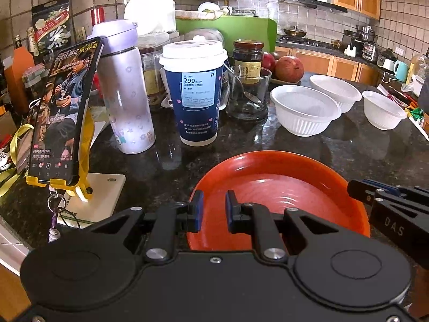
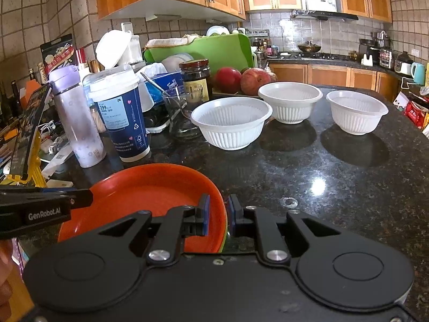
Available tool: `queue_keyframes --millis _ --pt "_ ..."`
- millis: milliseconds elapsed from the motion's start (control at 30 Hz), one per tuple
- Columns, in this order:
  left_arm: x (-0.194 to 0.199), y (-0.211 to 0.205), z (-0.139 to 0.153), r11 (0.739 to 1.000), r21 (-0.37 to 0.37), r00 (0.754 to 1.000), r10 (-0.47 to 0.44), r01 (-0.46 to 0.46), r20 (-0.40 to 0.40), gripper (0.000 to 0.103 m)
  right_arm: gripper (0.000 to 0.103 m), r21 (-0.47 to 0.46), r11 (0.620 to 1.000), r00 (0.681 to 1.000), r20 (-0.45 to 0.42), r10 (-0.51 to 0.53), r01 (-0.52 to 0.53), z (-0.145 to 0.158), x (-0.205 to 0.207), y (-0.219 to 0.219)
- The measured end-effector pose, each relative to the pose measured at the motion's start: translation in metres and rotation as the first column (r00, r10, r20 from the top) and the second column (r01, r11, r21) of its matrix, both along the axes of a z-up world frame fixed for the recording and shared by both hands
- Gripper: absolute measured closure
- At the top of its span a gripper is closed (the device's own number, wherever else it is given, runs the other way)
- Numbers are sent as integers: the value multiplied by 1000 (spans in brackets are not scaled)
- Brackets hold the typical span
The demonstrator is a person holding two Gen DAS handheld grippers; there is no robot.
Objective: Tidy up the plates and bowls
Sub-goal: 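Lower the orange plate onto the magenta plate and open the left gripper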
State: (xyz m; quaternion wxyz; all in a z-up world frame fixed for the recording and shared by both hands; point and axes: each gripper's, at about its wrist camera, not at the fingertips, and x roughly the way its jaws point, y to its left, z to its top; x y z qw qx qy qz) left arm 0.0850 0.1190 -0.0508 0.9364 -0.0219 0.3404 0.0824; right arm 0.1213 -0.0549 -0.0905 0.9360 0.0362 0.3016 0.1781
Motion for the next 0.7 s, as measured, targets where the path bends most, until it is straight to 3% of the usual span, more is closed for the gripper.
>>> queue_keyframes --millis 700 --pt "1 -40 5 995 -12 995 -98 98 3 80 87 12 997 997 2 -77 77 2 -15 -35"
